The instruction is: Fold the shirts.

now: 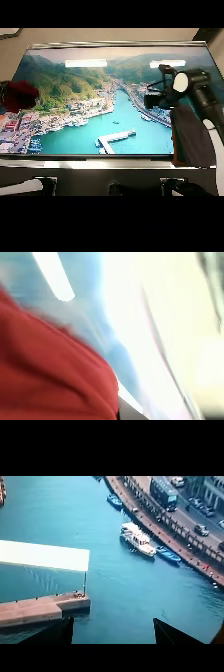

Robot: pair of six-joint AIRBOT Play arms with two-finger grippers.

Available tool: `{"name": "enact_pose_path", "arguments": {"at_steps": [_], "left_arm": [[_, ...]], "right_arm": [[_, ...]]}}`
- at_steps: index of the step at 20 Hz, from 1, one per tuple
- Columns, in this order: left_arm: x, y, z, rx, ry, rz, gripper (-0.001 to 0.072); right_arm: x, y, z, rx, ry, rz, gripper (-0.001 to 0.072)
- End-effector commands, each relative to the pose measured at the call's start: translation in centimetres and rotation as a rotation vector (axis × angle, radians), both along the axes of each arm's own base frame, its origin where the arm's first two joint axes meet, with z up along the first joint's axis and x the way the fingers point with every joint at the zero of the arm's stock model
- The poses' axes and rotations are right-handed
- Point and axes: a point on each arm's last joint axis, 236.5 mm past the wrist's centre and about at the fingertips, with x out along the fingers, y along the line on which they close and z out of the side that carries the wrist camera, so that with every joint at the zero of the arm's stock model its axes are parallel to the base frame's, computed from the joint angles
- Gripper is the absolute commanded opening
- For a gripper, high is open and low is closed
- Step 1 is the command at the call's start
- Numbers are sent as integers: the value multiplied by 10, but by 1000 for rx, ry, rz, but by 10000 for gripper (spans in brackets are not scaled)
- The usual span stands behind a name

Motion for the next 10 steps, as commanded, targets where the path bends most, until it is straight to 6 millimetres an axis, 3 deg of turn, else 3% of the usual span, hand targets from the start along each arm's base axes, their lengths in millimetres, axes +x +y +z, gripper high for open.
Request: {"name": "enact_pose_path", "arguments": {"at_steps": [1,3,5,7,10], "left_arm": [[-46,-145,92,331,-109,-384,26],[-83,-218,111,429,-104,-528,26],[-117,-276,105,451,-55,-658,26],[-148,-332,77,436,18,-834,26],[-198,-423,7,391,127,-1107,27]], "right_arm": [[0,-37,54,-123,-155,-25,599],[-10,-41,77,-114,-206,-33,599],[-28,-45,90,-110,-213,-39,599],[-46,-53,97,-126,-199,-45,600],[-66,-71,102,-187,-171,-54,601]]}}
